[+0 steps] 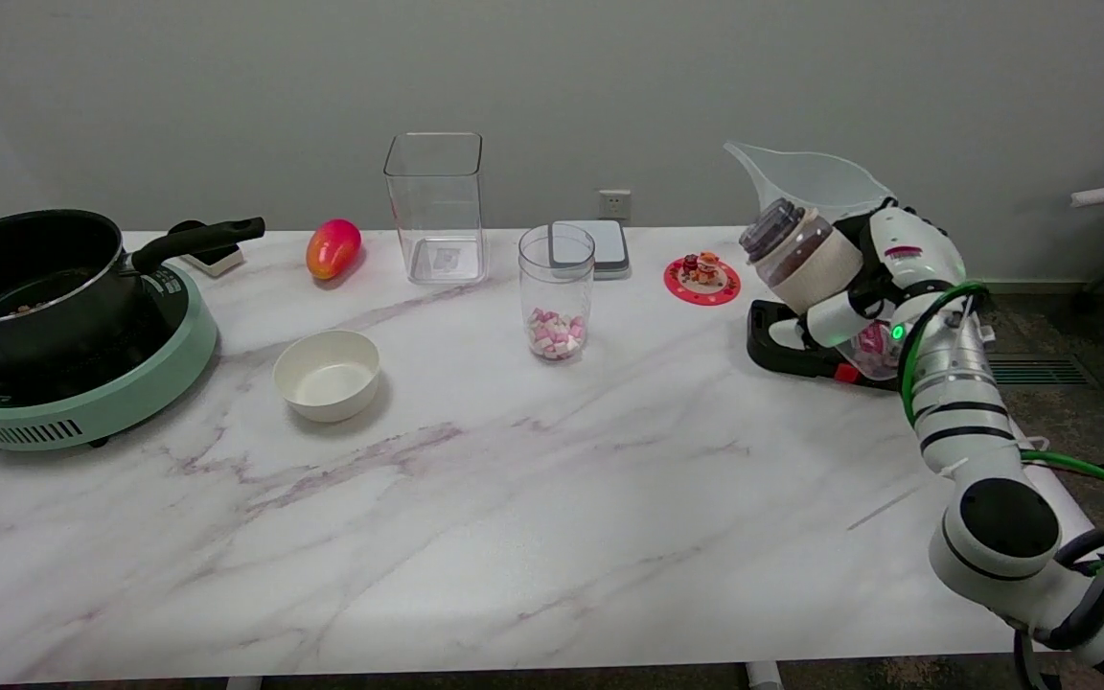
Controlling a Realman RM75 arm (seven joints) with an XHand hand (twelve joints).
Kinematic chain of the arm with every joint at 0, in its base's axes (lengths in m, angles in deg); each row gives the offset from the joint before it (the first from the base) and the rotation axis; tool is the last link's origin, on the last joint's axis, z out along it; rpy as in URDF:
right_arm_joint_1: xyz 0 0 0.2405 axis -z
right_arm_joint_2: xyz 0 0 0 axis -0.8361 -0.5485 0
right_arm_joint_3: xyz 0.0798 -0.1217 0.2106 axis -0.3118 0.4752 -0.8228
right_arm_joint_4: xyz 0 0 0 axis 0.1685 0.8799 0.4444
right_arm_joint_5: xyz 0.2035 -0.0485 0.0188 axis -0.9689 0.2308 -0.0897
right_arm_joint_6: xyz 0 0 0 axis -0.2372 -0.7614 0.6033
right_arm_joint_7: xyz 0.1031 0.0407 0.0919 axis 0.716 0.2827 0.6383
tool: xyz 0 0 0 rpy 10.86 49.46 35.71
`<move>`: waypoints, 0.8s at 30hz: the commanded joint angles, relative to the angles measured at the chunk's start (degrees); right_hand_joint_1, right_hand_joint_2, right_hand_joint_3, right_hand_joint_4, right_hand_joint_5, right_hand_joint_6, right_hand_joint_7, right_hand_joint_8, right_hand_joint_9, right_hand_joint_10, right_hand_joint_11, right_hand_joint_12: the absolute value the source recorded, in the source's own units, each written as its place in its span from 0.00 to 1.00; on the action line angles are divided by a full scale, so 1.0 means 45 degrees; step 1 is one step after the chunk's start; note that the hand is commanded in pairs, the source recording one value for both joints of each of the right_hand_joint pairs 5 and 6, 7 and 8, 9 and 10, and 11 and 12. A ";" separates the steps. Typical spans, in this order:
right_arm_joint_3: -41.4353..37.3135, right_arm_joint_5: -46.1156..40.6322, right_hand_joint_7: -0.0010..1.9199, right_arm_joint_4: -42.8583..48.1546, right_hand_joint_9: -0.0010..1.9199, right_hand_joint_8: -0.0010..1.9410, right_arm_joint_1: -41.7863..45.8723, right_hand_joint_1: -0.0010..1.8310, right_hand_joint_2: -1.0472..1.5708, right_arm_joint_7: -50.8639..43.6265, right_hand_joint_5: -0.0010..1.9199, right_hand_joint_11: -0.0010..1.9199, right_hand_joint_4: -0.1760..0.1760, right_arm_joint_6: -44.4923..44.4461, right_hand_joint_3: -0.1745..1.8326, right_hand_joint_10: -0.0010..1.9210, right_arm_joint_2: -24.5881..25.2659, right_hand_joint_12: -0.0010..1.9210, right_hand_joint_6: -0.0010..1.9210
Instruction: Place the bottle onto the table.
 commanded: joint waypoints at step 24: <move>-0.5487 -1.5407 0.93 -0.5714 0.87 0.92 -0.1836 0.64 1.00 -0.1721 1.00 0.72 0.50 -1.7193 0.22 0.86 0.1871 0.72 1.00</move>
